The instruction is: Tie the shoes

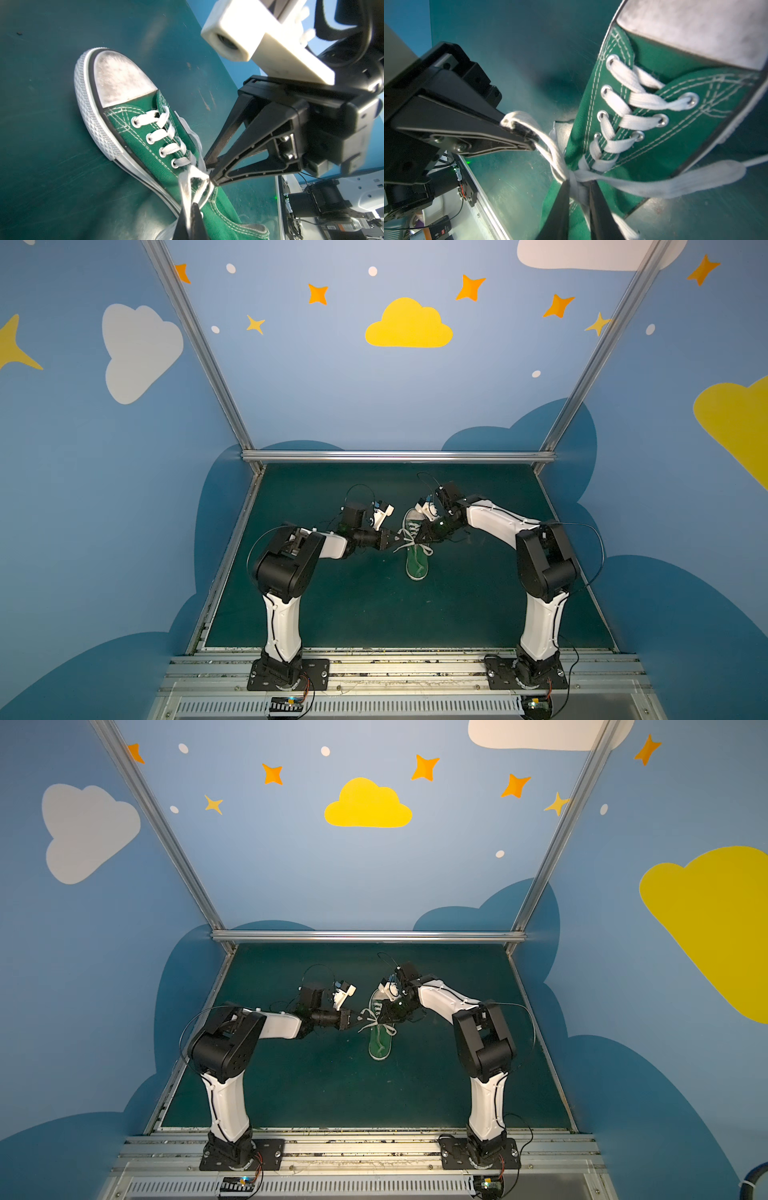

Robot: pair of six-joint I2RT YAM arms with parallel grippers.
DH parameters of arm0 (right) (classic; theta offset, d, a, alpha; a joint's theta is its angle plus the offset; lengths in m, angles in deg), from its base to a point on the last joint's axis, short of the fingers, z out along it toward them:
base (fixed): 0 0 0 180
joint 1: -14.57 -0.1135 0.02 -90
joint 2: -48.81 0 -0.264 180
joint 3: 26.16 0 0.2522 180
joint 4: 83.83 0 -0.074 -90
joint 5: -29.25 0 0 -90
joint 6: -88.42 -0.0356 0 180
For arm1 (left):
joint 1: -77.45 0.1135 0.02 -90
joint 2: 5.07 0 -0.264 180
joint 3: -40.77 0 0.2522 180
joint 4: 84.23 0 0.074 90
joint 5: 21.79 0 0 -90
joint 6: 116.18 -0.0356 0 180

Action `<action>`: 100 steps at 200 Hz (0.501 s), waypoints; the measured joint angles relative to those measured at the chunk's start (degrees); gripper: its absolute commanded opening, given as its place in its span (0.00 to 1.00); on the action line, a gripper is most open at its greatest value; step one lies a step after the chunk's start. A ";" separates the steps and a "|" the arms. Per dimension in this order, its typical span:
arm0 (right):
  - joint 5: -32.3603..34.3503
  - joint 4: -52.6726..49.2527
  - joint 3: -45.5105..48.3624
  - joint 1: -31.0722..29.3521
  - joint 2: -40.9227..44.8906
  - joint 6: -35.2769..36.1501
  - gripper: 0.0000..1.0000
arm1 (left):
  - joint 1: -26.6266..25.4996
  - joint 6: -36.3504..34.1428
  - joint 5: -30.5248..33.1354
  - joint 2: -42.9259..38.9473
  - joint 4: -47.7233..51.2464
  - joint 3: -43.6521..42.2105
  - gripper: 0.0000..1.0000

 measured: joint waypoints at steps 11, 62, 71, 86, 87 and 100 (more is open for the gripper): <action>0.00 0.00 0.00 0.00 0.00 0.00 0.19 | 0.00 -0.46 0.17 0.00 0.59 0.00 0.03; -0.20 0.07 0.00 0.00 0.00 0.02 0.22 | 0.02 -1.99 0.24 0.00 2.45 0.00 0.30; -0.28 0.31 0.13 0.00 0.02 0.00 0.23 | 0.13 -2.27 0.35 -0.17 2.27 -0.09 0.44; -0.35 0.50 0.52 0.00 0.07 0.00 0.28 | 0.50 -2.71 1.38 -1.11 2.97 -0.55 0.55; -0.37 0.50 0.55 0.00 0.09 0.02 0.28 | 0.52 -2.51 1.44 -1.25 2.99 -0.61 0.55; -0.39 0.42 0.74 0.04 0.20 -0.04 0.30 | 1.16 -2.99 2.64 -2.82 3.98 -1.14 0.56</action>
